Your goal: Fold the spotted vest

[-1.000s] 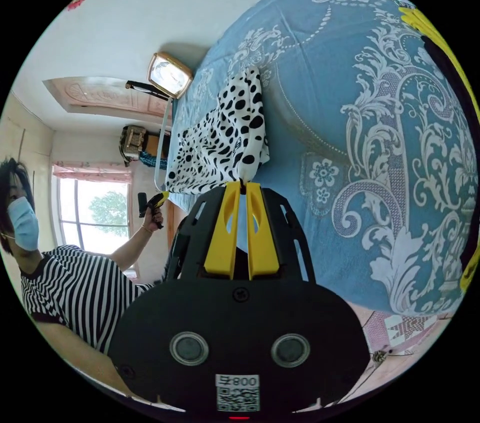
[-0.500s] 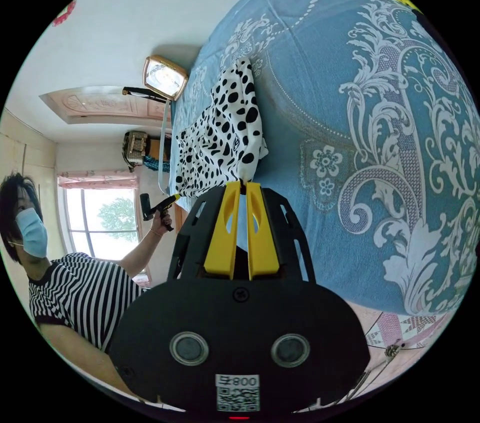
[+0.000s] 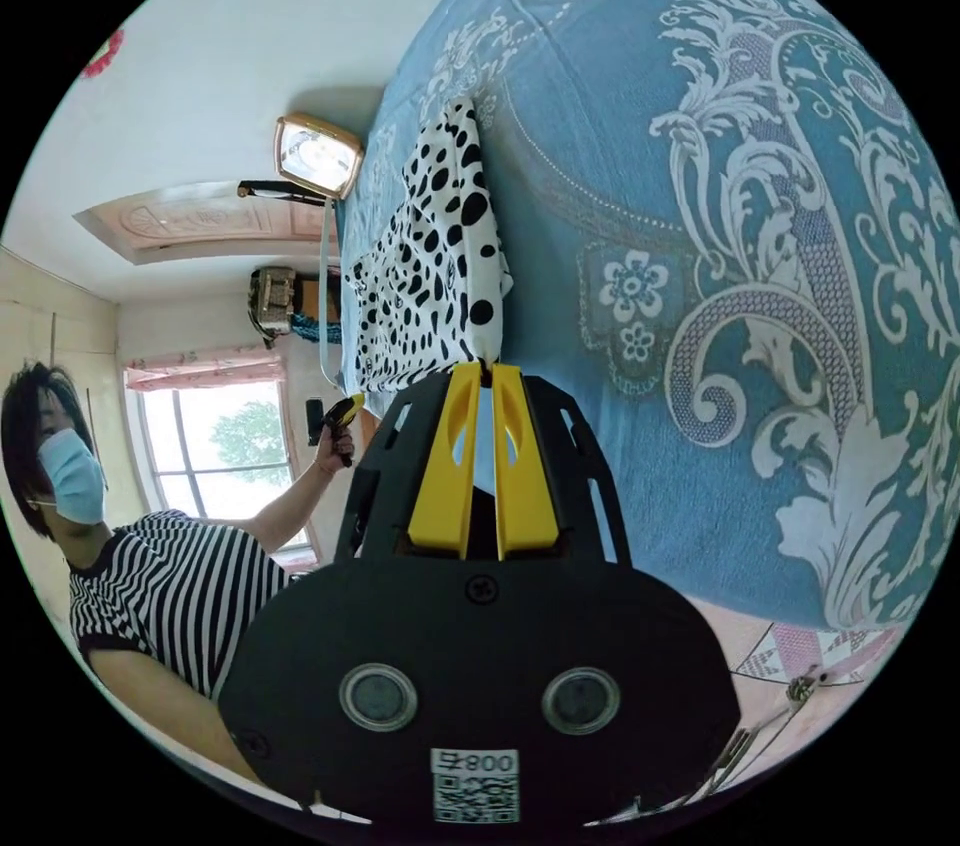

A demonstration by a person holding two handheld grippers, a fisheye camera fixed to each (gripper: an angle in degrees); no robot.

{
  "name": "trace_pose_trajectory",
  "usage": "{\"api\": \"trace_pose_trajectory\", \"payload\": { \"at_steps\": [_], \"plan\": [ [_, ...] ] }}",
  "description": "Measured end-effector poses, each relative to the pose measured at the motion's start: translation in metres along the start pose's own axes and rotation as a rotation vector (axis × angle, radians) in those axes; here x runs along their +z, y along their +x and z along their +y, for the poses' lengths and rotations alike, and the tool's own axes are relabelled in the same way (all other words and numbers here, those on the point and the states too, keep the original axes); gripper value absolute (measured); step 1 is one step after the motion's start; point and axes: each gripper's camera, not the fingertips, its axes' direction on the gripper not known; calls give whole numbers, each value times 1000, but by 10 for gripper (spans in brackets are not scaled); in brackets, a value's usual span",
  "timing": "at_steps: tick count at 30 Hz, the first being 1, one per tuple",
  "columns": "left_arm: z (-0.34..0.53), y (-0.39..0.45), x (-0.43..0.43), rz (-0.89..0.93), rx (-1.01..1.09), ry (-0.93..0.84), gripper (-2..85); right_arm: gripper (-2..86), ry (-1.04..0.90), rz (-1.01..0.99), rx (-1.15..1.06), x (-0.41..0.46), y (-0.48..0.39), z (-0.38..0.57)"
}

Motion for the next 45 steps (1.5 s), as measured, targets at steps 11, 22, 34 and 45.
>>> {"api": "trace_pose_trajectory", "payload": {
  "at_steps": [11,22,34,45],
  "plan": [
    [33,104,107,42,278,20,39,21,51,-115,6,-3,7,-7],
    [59,324,416,-191,986,-308,114,22,40,-67,-79,-2,-35,-35],
    [59,351,517,-370,928,-255,15,47,64,-62,-138,0,-49,-81],
    [31,312,519,-85,655,-185,11,110,83,-247,33,47,-14,-195]
  ]
}}
